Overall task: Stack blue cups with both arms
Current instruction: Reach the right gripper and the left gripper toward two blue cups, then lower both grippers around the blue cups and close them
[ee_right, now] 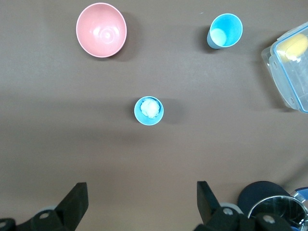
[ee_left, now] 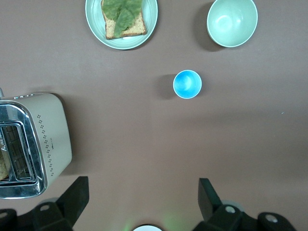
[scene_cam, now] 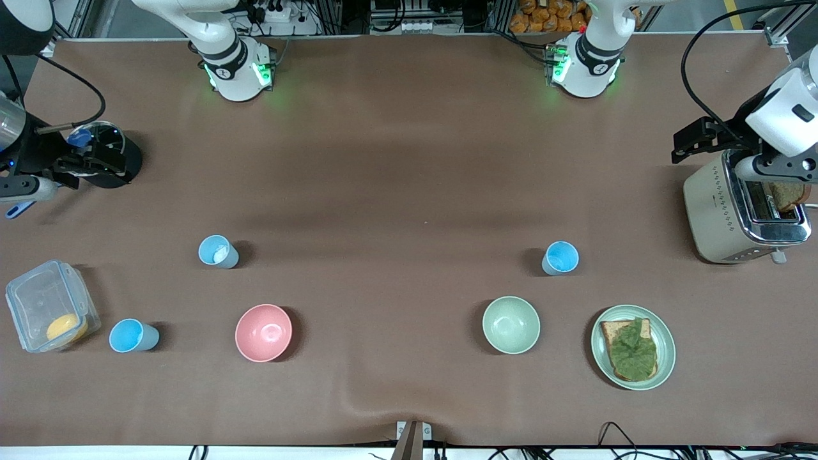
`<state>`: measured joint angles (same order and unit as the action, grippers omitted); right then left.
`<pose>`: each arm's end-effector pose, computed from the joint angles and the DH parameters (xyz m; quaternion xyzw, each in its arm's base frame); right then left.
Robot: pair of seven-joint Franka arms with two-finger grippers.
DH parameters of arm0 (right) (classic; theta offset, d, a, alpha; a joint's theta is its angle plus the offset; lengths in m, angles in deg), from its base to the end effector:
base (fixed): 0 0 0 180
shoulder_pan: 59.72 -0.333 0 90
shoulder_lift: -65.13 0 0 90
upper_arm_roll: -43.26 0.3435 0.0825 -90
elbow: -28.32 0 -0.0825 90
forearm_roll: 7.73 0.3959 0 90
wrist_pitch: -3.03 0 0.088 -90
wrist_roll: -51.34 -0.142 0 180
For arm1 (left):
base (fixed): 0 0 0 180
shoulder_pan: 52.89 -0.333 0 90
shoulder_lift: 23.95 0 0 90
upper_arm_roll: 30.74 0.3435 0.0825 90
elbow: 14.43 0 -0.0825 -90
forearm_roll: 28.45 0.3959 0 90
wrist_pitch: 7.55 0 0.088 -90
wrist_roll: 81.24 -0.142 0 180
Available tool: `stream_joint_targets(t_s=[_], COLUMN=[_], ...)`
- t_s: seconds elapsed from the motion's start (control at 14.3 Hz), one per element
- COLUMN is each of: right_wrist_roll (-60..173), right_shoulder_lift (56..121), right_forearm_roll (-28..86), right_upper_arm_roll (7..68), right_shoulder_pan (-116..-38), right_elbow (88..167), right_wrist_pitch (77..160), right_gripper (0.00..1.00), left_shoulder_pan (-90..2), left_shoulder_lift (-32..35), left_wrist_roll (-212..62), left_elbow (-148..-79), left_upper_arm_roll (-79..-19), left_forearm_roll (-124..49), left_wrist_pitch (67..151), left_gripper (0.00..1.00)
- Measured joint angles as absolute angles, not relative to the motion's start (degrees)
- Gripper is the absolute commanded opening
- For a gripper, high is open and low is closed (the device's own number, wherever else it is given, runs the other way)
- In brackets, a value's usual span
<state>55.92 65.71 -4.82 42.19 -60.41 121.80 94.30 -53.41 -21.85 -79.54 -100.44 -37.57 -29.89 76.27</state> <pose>0.5678 0.0034 0.5840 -0.9988 -0.0354 0.0232 0.0263 0.5614 -0.0646 0.6208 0.9983 -0.0411 -0.0382 0.0121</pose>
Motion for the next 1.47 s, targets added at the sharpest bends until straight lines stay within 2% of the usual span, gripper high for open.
stream_joint_targets(t_s=[0.56,0.98,1.12,1.26,1.47], right_wrist_roll=[55.9,55.9,55.6,55.1,50.6], right_shoulder_lift=[65.7,66.3,68.8,72.3,75.5], right_forearm_roll=[-4.8,-4.8,-4.8,-5.0,-8.3], right_upper_arm_roll=[42.2,42.4,42.5,42.5,42.6], right_shoulder_pan=[-60.4,-61.9,-63.1,-65.1,-69.6], right_elbow=[121.8,121.9,122.2,122.4,124.6], right_wrist_pitch=[94.3,93.0,92.4,93.0,96.6], right_gripper=[1.00,1.00,1.00,1.00,1.00], left_shoulder_pan=[-53.3,-52.9,-52.6,-52.3,-52.3], left_shoulder_lift=[-20.7,-16.0,-12.6,-8.7,-6.1], left_wrist_roll=[-79.5,-77.5,-75.0,-74.2,-74.1], left_elbow=[-100.5,-100.7,-100.9,-100.9,-101.0], left_upper_arm_roll=[-37.6,-37.5,-37.6,-37.7,-38.7], left_forearm_roll=[-28.4,-25.8,-25.8,-25.8,-27.0], left_wrist_pitch=[76.3,78.1,78.7,82.8,86.9], left_gripper=[1.00,1.00,1.00,1.00,1.00])
